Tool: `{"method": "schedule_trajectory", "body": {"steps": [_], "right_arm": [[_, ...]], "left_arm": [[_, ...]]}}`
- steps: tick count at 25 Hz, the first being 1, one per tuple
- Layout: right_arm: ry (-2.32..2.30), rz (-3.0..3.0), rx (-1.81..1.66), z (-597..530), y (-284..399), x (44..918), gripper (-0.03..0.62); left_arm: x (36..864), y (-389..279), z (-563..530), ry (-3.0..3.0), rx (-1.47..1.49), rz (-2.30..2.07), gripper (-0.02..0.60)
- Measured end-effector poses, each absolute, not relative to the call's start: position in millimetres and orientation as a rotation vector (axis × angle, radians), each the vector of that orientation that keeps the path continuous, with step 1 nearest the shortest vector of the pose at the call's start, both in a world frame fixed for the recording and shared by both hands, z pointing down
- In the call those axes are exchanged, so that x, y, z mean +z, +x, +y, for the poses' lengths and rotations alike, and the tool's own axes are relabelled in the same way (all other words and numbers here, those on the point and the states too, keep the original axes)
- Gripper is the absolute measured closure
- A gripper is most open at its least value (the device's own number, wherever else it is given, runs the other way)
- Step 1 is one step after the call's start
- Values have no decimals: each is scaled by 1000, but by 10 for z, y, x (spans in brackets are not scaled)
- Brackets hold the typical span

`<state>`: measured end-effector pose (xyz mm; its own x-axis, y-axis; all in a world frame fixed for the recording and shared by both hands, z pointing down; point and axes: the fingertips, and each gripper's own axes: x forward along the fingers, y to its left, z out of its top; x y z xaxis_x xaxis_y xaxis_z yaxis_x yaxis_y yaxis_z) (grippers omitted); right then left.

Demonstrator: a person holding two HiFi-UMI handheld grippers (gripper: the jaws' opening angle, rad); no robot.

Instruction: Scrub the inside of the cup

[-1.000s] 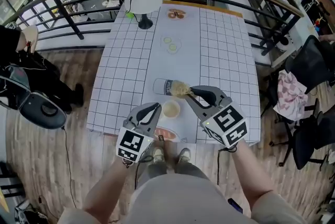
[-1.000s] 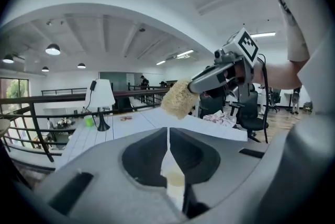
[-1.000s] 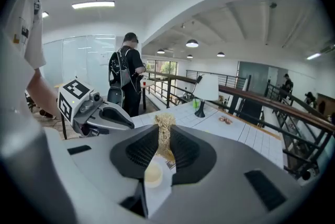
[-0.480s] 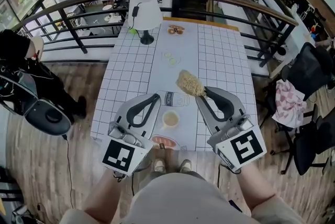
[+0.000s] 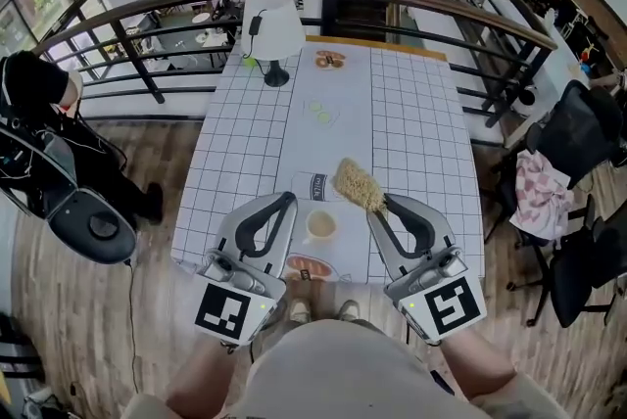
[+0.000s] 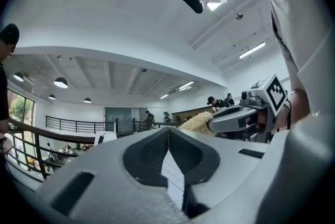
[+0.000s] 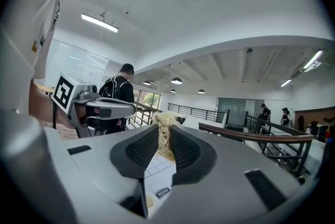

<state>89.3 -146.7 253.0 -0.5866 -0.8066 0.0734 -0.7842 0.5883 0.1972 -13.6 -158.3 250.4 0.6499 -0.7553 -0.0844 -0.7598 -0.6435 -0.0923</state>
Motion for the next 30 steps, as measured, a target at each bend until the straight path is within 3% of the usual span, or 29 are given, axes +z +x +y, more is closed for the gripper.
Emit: {"method": "schedule_trajectory", "body": {"steps": [30], "right_arm": [[1390, -2684, -55, -1521, 1037, 2540, 525]], "left_arm": [[2528, -201, -1510, -2701, 66, 1248, 565]]}}
